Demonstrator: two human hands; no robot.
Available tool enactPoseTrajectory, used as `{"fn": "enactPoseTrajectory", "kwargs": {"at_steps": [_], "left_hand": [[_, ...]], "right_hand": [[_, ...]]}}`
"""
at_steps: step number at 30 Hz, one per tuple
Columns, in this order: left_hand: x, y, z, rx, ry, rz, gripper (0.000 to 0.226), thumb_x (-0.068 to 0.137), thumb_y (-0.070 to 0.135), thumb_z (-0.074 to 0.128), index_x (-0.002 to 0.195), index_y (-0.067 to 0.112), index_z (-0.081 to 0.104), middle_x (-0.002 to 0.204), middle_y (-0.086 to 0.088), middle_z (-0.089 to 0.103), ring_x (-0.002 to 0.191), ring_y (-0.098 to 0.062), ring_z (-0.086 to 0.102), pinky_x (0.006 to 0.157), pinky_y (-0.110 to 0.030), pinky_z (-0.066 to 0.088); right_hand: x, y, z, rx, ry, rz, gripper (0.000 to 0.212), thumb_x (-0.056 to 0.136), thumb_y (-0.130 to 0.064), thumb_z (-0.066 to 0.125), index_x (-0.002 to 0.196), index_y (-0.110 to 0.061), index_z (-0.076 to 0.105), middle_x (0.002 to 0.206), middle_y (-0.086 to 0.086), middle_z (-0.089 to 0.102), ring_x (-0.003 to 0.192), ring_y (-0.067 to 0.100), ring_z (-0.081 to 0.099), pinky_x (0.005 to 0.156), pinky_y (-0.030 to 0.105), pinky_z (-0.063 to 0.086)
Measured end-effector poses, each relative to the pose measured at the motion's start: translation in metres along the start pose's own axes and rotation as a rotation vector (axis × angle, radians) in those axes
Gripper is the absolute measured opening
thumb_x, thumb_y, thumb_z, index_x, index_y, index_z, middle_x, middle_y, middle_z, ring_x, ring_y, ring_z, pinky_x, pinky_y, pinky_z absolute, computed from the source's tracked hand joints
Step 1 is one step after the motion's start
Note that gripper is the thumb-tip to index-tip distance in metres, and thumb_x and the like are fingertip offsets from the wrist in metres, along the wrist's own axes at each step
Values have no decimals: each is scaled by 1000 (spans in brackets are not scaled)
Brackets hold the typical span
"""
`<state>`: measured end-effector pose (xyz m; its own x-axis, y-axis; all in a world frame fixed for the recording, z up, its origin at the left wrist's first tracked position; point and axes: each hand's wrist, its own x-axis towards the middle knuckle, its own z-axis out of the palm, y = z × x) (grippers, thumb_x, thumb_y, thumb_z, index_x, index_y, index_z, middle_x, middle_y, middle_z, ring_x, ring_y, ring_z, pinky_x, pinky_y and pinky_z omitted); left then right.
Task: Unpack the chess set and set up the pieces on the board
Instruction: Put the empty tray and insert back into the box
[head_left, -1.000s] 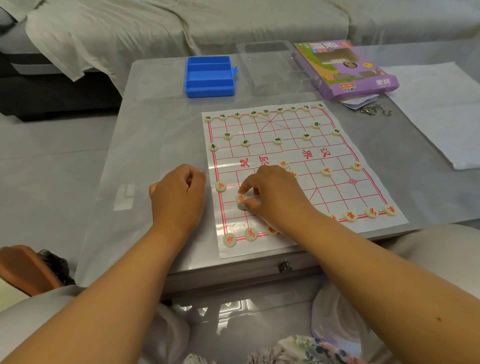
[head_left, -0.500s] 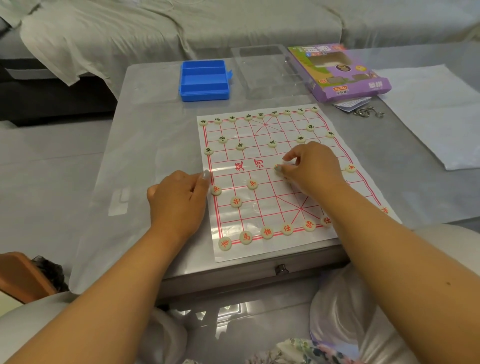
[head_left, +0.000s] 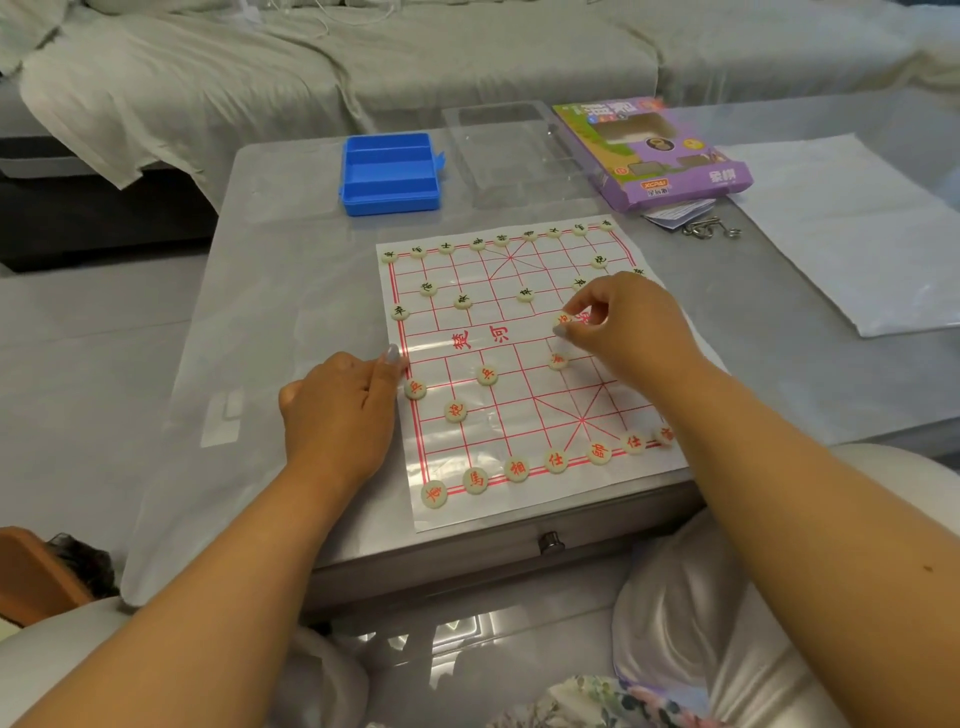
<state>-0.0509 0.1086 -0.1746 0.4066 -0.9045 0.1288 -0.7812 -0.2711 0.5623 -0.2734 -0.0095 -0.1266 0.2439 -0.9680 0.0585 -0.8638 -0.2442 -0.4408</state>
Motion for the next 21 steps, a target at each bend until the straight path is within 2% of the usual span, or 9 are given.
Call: {"fn": "enactPoseTrajectory", "kwargs": {"at_steps": [6,14,18,21], "left_hand": [[0,-2,1,-20,14,-1,69,87,60,14,101,23,71,79,12,56,72,-8,47,87,-32,23],[0,-2,2,-17,19,11,69,89,58,13,100,24,72,81,9,60,75,-11,50,88,-35,26],[-2,0,1,-15,23,5,70,87,59,11,101,24,71,82,9,58,78,-12,50,92,-38,28],[-2,-2,0,-15,26,7,69,88,58,11,104,27,71,85,8,59,80,-13,51,92,-38,30]], "right_hand": [[-20,30,-43,-51,-76,51,23,83,-33,68,103,-22,65,79,-5,58,68,10,51,59,21,39],[-41,60,-28,-70,-170,121,19,85,-32,67,102,-24,66,86,-5,62,76,14,56,72,24,47],[-42,63,-21,-74,-155,101,20,85,-35,66,102,-25,65,84,-9,60,73,12,55,70,21,44],[-37,70,-32,-67,-88,145,22,86,-35,64,104,-23,66,87,-6,60,77,12,54,70,24,43]]}}
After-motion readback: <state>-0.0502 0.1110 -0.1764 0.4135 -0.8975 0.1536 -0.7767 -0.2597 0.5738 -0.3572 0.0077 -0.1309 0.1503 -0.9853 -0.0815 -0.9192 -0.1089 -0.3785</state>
